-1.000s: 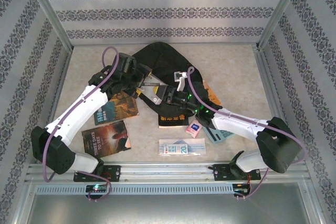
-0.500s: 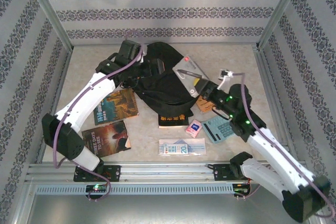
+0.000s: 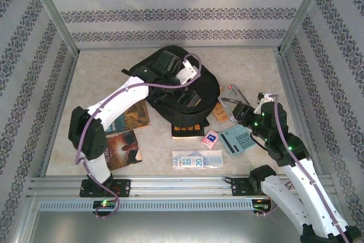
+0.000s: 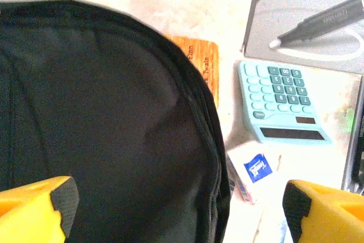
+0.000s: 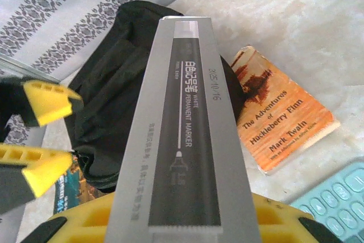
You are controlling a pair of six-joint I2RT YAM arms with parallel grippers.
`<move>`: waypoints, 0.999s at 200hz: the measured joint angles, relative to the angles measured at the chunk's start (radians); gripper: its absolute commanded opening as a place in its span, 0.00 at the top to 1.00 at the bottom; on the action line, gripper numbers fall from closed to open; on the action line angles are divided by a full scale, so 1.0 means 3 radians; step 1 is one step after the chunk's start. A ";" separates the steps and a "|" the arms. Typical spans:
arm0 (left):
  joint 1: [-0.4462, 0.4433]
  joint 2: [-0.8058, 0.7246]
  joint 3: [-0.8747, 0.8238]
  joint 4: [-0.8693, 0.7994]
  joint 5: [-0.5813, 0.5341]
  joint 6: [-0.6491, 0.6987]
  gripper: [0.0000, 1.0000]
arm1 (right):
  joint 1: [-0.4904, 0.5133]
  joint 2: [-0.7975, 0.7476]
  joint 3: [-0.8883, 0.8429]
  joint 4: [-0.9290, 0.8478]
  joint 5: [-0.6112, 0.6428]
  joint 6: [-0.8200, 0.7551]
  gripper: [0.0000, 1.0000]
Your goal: Pack the student bag
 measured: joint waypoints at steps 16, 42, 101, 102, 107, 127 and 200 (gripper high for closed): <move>-0.0014 0.0235 0.0223 -0.0099 0.0098 0.0210 0.09 | -0.0022 -0.0003 0.0066 -0.0114 0.0013 -0.0036 0.69; -0.0055 0.0507 0.0384 -0.0315 0.0203 0.0425 0.10 | -0.0057 -0.0006 0.0125 -0.0209 0.0033 -0.0094 0.68; -0.0163 0.0670 0.0423 -0.0515 0.0220 0.0556 0.14 | -0.0153 -0.0006 0.0126 -0.0304 0.0031 -0.0117 0.68; -0.0164 0.0670 0.0423 -0.0515 0.0219 0.0556 0.14 | -0.0153 -0.0006 0.0126 -0.0304 0.0031 -0.0117 0.68; -0.0170 0.0671 0.0423 -0.0518 0.0212 0.0556 0.15 | -0.0159 -0.0006 0.0126 -0.0304 0.0029 -0.0117 0.68; -0.0181 0.0673 0.0423 -0.0518 0.0131 0.0554 0.17 | -0.0196 -0.0006 0.0125 -0.0304 0.0018 -0.0116 0.68; -0.0179 0.0731 0.0352 -0.0481 -0.0156 0.0533 0.28 | -0.0284 -0.0006 0.0125 -0.0304 -0.0067 -0.0117 0.68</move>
